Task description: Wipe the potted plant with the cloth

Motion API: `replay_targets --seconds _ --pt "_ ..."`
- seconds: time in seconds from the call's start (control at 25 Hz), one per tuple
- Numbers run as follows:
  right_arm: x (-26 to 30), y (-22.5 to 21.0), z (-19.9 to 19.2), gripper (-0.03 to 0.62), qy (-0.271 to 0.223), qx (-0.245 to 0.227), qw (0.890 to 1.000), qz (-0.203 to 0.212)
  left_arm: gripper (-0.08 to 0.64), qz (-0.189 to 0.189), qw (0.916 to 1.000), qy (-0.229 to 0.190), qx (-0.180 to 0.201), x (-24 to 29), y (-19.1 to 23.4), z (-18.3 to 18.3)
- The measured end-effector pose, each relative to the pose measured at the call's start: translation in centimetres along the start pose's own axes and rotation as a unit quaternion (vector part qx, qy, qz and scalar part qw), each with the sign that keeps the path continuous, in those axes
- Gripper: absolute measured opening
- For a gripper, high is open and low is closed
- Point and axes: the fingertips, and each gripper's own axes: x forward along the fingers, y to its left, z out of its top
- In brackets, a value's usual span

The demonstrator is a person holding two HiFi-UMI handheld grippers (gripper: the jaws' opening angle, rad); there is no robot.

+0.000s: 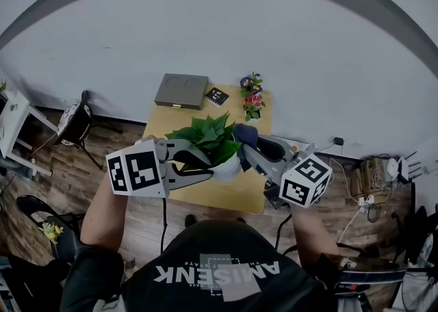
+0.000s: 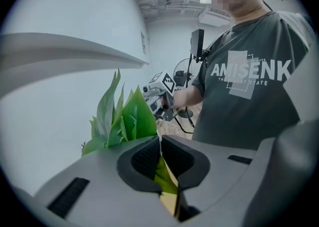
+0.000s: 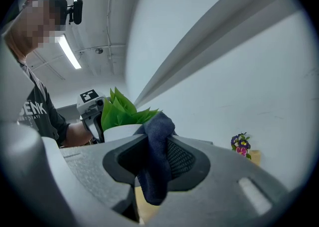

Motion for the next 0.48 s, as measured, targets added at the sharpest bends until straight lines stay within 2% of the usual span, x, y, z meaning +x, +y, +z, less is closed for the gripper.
replay_targets --seconds 0.48 --pt "-2.2 -1.3 -6.0 0.110 0.032 0.042 0.998 -0.017 0.017 -0.001 0.9998 0.001 0.020 1.2 -0.1 0.0"
